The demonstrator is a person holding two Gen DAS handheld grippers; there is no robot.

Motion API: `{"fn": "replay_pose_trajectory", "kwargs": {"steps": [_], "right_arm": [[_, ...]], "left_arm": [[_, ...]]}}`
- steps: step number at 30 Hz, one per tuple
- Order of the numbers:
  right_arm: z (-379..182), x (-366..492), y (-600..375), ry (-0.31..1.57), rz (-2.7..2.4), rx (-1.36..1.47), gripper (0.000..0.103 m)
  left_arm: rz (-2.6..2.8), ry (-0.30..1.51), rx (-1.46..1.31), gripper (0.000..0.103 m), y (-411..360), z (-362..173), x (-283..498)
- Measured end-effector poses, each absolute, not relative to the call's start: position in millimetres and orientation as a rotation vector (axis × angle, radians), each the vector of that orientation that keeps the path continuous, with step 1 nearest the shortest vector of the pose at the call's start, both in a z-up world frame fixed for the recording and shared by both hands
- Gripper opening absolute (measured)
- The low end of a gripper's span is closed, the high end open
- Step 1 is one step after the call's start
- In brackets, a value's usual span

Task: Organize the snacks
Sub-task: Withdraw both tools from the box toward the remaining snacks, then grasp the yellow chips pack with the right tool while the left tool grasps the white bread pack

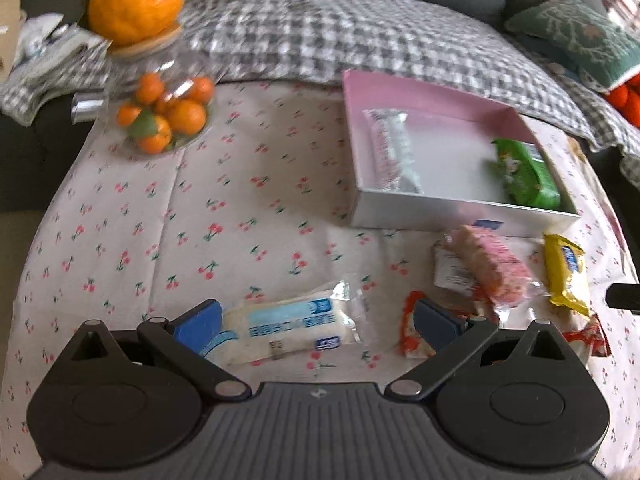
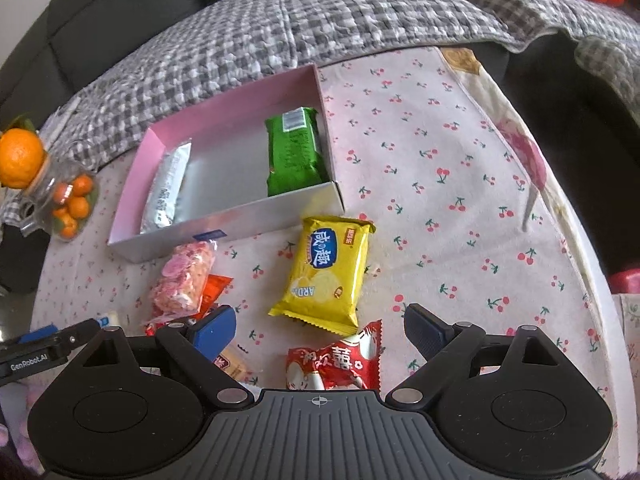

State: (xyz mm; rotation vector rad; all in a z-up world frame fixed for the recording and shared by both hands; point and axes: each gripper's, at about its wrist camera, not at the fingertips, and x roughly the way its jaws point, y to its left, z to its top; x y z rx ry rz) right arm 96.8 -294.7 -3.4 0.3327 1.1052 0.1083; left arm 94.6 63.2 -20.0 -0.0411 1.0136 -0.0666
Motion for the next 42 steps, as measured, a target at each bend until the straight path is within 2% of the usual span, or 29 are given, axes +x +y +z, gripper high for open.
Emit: {"fn": "replay_pose_trajectory", "kwargs": {"steps": [13, 27, 37, 42], "right_arm": [[-27.2, 126.1, -289.6, 1.156, 0.022, 0.346, 0.093], [-52.9, 142.1, -279.7, 1.203, -0.044, 0.345, 0.093], [-56.6, 141.1, -275.0, 1.193, -0.069, 0.285, 0.089], [-54.9, 140.7, -272.9, 1.182, -0.063, 0.264, 0.078]], "left_arm": [[-0.125, 1.105, 0.048, 0.101, 74.3, -53.3, 116.7], [-0.151, 1.137, 0.137, 0.102, 69.1, -61.0, 116.5], [-0.075, 1.153, 0.151, 0.102, 71.5, -59.9, 114.2], [-0.051, 1.155, 0.168, 0.102, 70.9, -60.3, 112.5]]}}
